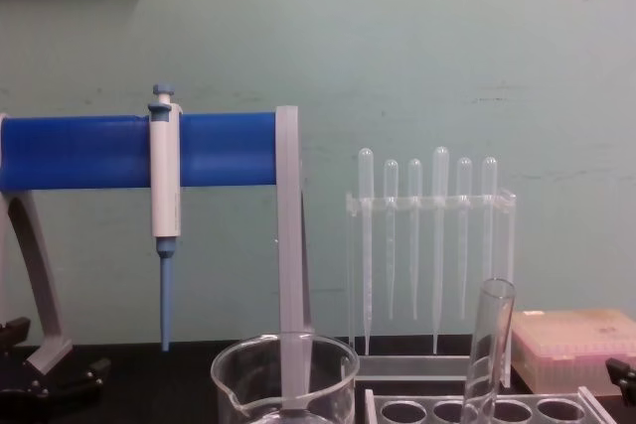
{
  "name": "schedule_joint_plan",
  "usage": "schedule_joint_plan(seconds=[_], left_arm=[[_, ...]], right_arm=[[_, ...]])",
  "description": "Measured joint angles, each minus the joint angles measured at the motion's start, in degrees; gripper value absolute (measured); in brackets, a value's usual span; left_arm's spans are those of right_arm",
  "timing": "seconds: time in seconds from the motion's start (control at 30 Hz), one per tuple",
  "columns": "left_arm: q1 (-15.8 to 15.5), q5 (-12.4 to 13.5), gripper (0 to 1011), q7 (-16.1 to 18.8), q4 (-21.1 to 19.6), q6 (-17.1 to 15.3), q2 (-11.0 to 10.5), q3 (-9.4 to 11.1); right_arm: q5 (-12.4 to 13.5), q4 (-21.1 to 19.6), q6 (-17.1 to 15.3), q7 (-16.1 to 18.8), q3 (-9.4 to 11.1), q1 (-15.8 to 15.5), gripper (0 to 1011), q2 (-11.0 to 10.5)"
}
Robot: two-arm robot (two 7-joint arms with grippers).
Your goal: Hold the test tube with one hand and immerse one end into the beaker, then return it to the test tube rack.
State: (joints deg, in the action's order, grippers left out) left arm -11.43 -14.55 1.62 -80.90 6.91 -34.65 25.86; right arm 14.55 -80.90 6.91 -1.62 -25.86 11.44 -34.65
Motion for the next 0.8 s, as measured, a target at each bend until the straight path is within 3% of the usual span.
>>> schedule_joint_plan(seconds=[0.8], left_arm=[[0.0, 0.0, 1000, 0.0, 0.0, 0.0, 0.0, 0.0]], right_arm=[[0.0, 0.0, 0.0, 0.0, 0.0, 0.0, 1003, 0.0]])
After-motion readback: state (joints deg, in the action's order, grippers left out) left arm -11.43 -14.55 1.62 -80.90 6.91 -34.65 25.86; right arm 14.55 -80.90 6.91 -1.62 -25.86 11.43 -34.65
